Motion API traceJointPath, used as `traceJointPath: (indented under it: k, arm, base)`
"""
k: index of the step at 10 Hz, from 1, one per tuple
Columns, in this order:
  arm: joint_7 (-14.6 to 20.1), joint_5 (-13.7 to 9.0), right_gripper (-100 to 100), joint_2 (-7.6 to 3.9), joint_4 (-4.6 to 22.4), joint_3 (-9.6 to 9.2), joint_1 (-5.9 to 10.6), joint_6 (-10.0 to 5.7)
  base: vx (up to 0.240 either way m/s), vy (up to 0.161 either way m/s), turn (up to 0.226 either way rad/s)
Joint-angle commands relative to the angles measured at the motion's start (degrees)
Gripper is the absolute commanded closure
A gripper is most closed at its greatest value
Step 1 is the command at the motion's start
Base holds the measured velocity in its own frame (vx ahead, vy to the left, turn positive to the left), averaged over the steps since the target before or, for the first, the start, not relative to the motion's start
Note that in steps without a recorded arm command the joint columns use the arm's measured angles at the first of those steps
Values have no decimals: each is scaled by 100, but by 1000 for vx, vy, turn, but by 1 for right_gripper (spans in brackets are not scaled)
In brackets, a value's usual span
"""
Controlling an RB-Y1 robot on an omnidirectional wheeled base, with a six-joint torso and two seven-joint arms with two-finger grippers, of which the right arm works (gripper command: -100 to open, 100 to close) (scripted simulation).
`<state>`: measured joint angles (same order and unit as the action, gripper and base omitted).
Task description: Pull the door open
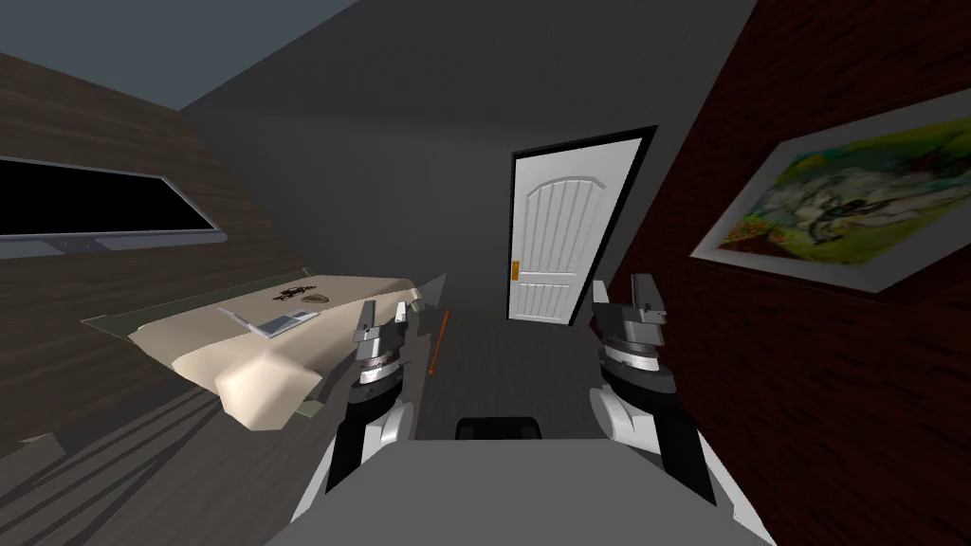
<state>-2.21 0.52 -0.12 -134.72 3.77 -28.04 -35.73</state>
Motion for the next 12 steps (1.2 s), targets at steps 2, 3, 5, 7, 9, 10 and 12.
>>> traceJointPath:
  k: [2, 3, 5, 7, 9, 10, 12]
  arm:
    - [118, -223, -100, -64, 230, 4, 116, 7]
    - [180, -340, -100, -96, 351, 6, 176, 11]
    - [309, -583, -100, -151, 602, 11, 302, 19]
    - [461, -869, -100, -210, 897, 16, 450, 28]
    - [572, -1080, -100, -250, 1114, 20, 560, 35]
    - [633, -1193, -100, -269, 1231, 22, 618, 38]
    - [762, -1438, -100, -308, 1484, 27, 745, 46]
  base:
    - [78, -19, 65]
    - [122, -30, 66]
    - [136, -42, 91]
    - [112, -18, 60]
    - [118, -21, 89]
    - [100, -35, 59]
    - [81, -36, 64]
